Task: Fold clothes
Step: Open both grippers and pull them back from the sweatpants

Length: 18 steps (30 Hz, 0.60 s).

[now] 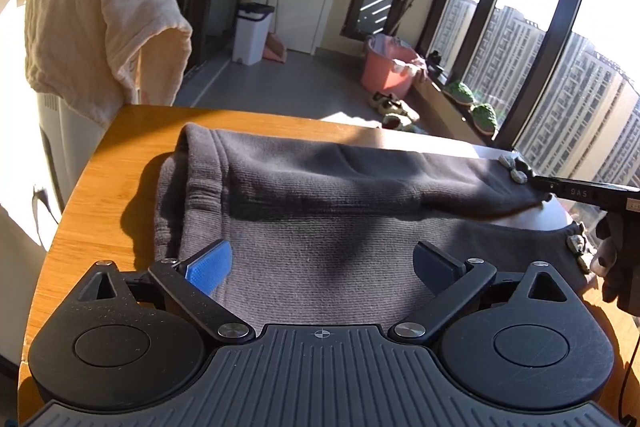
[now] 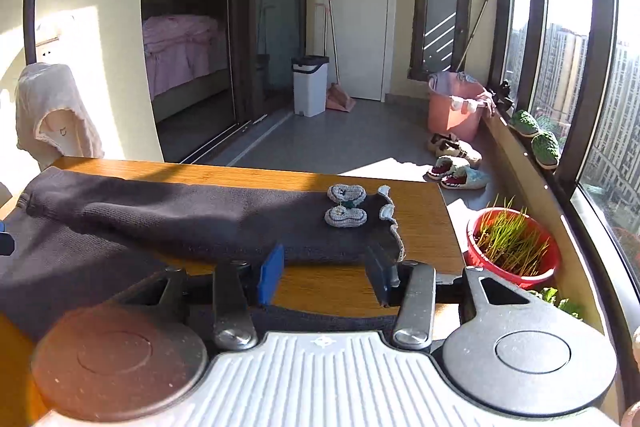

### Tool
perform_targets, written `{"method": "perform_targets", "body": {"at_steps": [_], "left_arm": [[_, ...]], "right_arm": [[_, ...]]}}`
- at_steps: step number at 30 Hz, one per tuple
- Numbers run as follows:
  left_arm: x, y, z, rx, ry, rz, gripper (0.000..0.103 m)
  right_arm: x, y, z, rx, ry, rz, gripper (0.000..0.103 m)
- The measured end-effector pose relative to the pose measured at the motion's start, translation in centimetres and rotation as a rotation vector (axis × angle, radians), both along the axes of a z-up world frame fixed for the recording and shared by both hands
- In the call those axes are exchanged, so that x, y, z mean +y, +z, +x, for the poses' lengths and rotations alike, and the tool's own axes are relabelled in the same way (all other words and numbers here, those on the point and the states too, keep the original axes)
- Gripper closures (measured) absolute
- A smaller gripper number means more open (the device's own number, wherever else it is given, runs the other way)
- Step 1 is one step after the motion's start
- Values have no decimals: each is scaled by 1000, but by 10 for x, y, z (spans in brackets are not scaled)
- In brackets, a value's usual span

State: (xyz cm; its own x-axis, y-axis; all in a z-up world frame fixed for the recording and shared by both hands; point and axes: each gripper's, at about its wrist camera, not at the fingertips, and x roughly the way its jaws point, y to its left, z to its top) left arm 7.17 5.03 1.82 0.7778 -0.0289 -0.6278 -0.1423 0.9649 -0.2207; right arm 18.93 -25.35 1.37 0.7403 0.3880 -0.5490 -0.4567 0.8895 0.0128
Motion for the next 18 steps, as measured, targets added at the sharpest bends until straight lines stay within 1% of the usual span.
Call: {"method": "perform_targets", "body": {"at_steps": [3,5,6,8,10,12,15,17,18], "left_arm": [[-11,1,-5,8,-8,22,0],[-17,0,-7,15,-18,28,0],[-19,-2,-7,23,-20,31,0],[-21,-7,-4,47,-13,42,0],[-22,-11,-3,65,-1,50,0],[-21,-13,-3,64,4,69,0],[-23,-14,-7,63,6,100,0],[-27,-17,-10,49,10,132,0],[-30,-18,-11,42,13,148,0]], "right_arm": [[-8,-8,-28,66,43,12,56],[-13,-16,-36,127,50,38,56],[-14,-18,-37,131,48,48,55],[-14,-20,-37,122,45,58,54],[-13,-22,-34,136,41,83,50],[-11,-27,-30,126,45,70,49],[2,-30,-34,77,32,20,47],[6,-30,-42,52,8,12,47],[5,-29,-48,29,-7,15,46]]}}
